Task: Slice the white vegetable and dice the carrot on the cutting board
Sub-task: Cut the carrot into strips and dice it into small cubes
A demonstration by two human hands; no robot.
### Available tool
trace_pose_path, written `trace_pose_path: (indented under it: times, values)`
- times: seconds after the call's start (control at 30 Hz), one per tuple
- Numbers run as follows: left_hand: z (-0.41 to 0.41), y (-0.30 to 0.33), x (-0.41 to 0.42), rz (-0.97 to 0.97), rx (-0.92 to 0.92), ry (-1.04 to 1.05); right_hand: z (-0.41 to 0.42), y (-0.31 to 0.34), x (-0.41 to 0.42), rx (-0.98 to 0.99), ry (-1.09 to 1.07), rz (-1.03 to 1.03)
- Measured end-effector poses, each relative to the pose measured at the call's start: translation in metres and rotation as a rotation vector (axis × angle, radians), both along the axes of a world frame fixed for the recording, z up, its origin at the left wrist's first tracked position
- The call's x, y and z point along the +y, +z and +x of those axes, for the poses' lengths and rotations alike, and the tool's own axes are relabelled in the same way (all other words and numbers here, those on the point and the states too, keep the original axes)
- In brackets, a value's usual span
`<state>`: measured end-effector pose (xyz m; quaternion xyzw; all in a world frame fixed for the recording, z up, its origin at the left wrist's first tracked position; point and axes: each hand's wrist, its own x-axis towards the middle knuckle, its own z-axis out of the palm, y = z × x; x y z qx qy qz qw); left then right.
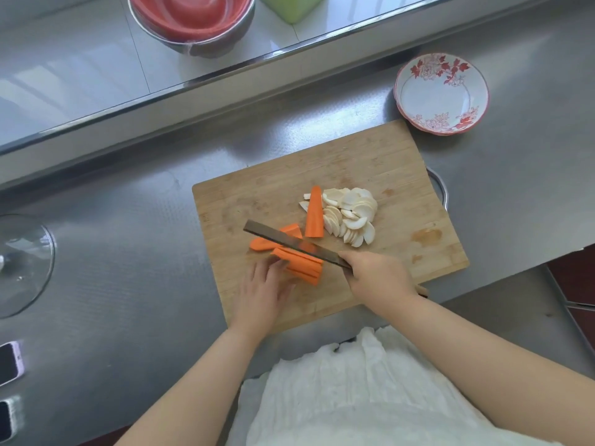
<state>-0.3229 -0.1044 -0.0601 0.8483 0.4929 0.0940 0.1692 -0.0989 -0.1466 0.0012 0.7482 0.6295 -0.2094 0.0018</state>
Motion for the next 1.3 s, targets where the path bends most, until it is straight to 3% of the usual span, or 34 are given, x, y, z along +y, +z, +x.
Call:
trace_pose_path:
  times: [0.13,0.23,0.37,0.53,0.7,1.07,1.3]
  values:
    - [-0.001,-0.003,-0.007,-0.016,-0.006,0.042,0.004,-0.008,-0.016,-0.022,0.003,0.175]
    - [-0.005,-0.005,-0.013,-0.02,0.018,0.021,0.004,-0.01,-0.024,-0.032,-0.008,0.193]
    - [0.0,0.0,0.002,0.019,0.03,-0.192,0.001,-0.006,-0.033,0.046,-0.146,0.065]
    - [0.024,0.008,0.049,-0.048,0.184,-0.54,0.005,0.003,-0.031,0.192,-0.356,-0.039]
    - [0.033,0.011,0.06,0.035,0.252,-0.676,0.011,0.01,-0.035,0.2,-0.42,-0.056]
    - [0.031,0.005,0.049,-0.046,0.171,-0.498,0.015,0.017,-0.041,0.226,-0.357,-0.114]
    - [0.04,0.007,0.028,-0.256,0.169,-0.161,0.021,0.013,-0.04,0.238,-0.357,-0.154]
